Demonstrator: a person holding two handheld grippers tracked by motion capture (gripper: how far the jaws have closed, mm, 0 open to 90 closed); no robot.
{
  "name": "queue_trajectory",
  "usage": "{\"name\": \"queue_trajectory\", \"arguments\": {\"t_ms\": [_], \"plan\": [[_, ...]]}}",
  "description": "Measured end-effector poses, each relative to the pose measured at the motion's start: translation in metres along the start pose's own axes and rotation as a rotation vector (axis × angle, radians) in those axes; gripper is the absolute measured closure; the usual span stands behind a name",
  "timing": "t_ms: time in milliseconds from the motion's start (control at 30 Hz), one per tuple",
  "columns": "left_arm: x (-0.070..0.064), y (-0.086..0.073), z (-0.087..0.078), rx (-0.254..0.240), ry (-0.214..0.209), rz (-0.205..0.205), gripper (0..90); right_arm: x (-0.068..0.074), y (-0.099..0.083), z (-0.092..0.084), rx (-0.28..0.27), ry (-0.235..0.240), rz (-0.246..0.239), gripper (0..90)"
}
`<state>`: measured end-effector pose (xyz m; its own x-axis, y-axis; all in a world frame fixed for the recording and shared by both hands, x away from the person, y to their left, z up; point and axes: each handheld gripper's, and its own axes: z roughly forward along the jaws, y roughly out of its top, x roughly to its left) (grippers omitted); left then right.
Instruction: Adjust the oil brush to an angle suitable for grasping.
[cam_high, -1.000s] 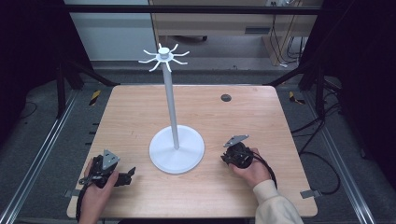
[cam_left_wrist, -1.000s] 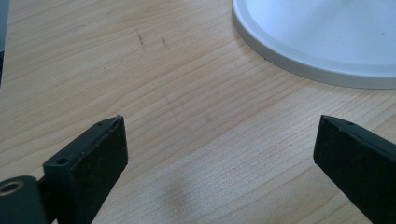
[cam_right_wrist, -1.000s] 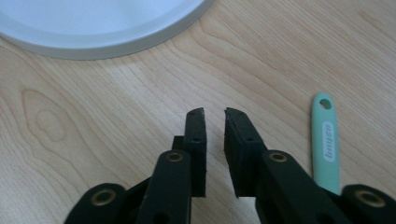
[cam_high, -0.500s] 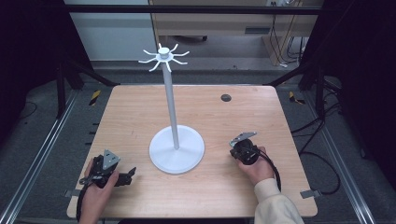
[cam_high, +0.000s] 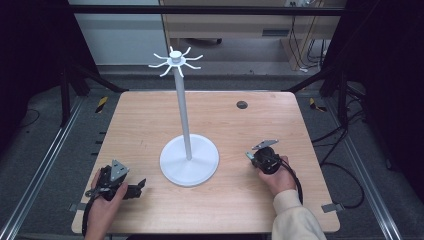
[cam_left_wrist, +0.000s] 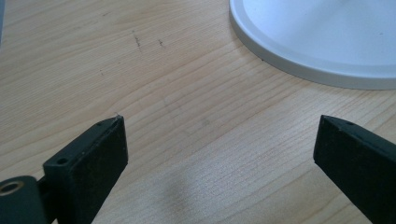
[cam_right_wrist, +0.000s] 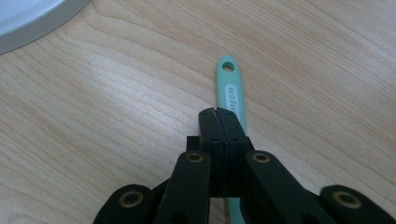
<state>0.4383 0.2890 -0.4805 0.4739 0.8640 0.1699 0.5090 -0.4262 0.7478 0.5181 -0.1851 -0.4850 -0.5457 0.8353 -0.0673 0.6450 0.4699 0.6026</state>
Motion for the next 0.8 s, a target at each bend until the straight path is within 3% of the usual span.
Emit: {"name": "queue_trajectory", "arguments": {"t_ms": [300, 633, 800], "plan": [[-0.003, 0.002, -0.001, -0.004, -0.008, 0.01, 2.6, -0.002, 0.001, 0.0, 0.013, -0.041, 0.012, 90.0], [-0.004, 0.002, 0.001, 0.0, -0.011, 0.016, 2.6, -0.026, -0.002, 0.0, 0.007, -0.103, 0.114, 90.0], [-0.004, 0.002, 0.002, 0.004, -0.011, 0.02, 2.6, -0.035, -0.004, -0.001, -0.008, -0.109, 0.158, 90.0]]}}
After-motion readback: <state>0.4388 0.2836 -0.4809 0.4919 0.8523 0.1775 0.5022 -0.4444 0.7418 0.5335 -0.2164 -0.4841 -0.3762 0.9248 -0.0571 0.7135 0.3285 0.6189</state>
